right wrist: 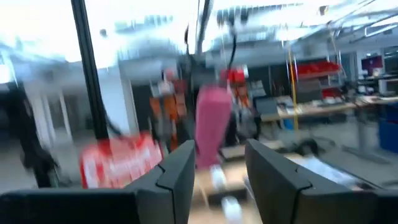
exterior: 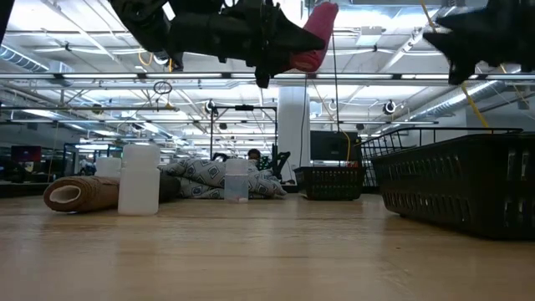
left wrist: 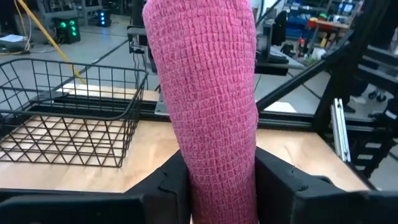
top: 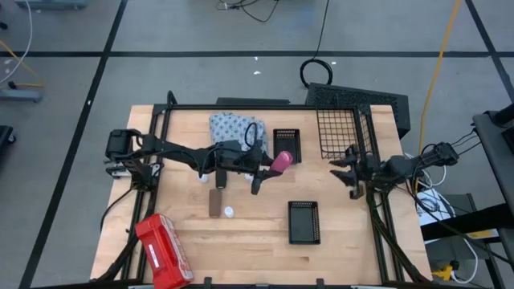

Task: Pick & Place Medicine items
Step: Put the pink bandage into the bottom black basket

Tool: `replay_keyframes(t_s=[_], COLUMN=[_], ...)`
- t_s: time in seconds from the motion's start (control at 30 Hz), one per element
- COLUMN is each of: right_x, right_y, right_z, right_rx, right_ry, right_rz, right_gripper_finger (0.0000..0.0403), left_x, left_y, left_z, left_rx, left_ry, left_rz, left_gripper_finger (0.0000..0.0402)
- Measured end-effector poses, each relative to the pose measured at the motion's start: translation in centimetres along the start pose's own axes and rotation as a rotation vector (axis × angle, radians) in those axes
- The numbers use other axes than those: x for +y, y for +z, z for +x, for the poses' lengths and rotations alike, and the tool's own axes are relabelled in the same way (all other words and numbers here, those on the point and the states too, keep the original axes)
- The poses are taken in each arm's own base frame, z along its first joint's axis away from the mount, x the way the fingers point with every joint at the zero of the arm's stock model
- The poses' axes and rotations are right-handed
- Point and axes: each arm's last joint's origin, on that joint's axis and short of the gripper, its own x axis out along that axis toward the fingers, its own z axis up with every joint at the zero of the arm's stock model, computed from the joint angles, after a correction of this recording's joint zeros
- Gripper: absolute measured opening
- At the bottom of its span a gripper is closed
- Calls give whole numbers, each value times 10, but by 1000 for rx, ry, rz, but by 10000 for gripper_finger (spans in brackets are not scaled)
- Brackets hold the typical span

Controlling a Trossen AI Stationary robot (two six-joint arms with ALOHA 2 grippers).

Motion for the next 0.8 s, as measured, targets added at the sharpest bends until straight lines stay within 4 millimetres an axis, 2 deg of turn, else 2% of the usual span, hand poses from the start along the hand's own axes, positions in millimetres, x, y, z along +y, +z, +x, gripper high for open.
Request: replay_keyframes(t_s=[0.13, 0.33, 0.53, 0.8], right_x=[0, 0, -1, 2], right_y=[13, 18, 24, -6], right_z=[-1, -2, 1, 26], right_rx=[-131, -178, -242, 24], right_ry=[8, 4, -34, -164], right_rz=[148, 103, 154, 36], right_gripper_finger=[130, 130, 130, 131], left_x=[0, 0, 1, 2], left_y=[0, -5, -6, -4], left_z=[0, 0, 0, 0], left_rx=[0, 51, 57, 41], left_ry=[0, 10, 14, 17], left_rz=[14, 23, 42, 69], left_gripper_finger=[133, 133, 134, 134])
